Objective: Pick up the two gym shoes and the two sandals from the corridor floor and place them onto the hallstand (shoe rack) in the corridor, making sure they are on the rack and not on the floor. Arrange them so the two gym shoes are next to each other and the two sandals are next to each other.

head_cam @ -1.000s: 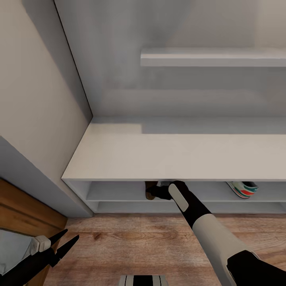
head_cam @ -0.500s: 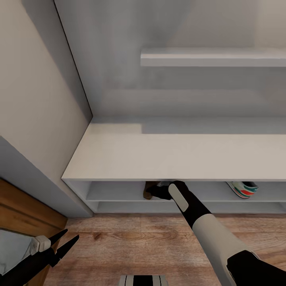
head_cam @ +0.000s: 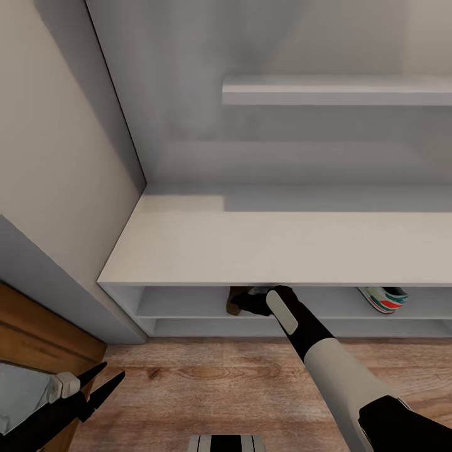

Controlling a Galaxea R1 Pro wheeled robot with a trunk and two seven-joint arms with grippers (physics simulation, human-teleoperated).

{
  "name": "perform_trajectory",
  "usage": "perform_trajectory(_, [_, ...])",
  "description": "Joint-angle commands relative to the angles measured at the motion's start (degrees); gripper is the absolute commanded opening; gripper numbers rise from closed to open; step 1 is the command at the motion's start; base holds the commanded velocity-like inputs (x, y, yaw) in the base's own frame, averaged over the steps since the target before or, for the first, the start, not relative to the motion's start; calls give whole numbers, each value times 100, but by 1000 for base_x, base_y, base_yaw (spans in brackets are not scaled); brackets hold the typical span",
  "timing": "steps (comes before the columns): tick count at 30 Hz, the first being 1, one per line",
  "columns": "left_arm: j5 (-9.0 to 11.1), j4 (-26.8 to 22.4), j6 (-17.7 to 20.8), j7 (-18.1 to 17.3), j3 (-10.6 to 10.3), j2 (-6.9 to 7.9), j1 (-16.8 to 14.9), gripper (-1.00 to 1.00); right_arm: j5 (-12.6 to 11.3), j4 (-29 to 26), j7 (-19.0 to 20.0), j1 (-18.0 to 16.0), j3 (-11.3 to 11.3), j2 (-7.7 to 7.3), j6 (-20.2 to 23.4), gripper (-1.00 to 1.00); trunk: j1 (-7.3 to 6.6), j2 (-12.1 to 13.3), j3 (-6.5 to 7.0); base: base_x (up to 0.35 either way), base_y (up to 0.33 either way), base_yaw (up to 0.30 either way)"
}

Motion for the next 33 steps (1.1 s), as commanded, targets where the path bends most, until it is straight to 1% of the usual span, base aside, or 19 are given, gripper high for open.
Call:
perform_trajectory(1, [0, 0, 0, 0, 0, 0, 0, 100, -1, 0, -1, 0, 0, 2, 0, 100, 0, 0, 0, 0, 0, 0])
perform_trajectory(8, [0, 0, 0, 0, 0, -1, 0, 100, -1, 0, -1, 0, -1, -1, 0, 100, 0, 0, 0, -13, 0, 0])
perform_trajectory(11, [1, 0, 0, 0, 0, 0, 0, 100, -2, 2, -1, 0, -1, 1, 0, 100, 0, 0, 0, -191, 0, 0])
perform_trajectory(33, [-7, 0, 0, 6, 0, 0, 0, 100, 6, 4, 0, 8, 24, 6, 0, 100, 0, 0, 0, -323, 0, 0])
